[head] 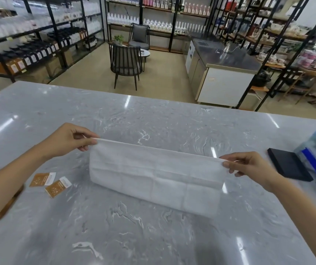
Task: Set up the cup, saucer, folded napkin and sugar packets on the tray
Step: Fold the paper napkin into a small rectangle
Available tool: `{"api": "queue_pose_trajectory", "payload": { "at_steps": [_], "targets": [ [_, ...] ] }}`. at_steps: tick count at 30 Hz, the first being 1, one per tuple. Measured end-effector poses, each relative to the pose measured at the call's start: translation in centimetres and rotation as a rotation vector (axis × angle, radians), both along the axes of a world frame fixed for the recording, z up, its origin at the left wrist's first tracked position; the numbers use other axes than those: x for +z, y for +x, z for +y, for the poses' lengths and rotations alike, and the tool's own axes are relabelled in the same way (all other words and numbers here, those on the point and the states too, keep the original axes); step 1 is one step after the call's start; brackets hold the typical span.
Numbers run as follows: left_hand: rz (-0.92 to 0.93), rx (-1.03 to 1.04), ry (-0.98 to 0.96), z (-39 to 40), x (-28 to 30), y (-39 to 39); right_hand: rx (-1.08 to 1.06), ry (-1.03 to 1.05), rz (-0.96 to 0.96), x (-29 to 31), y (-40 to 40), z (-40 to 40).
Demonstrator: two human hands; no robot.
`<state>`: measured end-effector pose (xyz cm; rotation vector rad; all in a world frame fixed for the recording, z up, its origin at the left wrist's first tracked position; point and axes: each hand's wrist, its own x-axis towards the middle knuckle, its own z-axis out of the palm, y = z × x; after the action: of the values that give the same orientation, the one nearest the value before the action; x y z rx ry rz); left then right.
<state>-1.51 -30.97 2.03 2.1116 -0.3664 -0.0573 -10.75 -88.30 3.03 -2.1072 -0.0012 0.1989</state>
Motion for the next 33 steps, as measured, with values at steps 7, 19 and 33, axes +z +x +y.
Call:
{"api": "queue_pose_trajectory", "payload": {
  "at_steps": [7, 19, 33],
  "targets": [
    [-0.071, 0.110, 0.021, -1.9, 0.3, 1.5, -0.124, -0.051, -0.132, 0.1, 2.5, 1.4],
    [-0.505, 0.008, 0.396, -3.0, -9.6, -13.6, -0.125, -0.392, -0.403, -9.7, -7.8, 1.0],
    [-0.418, 0.033, 0.543, -0.9, -14.5, -24.5, 0.003, -0.418, -0.416, -17.3, -20.0, 2.3]
  ]
}}
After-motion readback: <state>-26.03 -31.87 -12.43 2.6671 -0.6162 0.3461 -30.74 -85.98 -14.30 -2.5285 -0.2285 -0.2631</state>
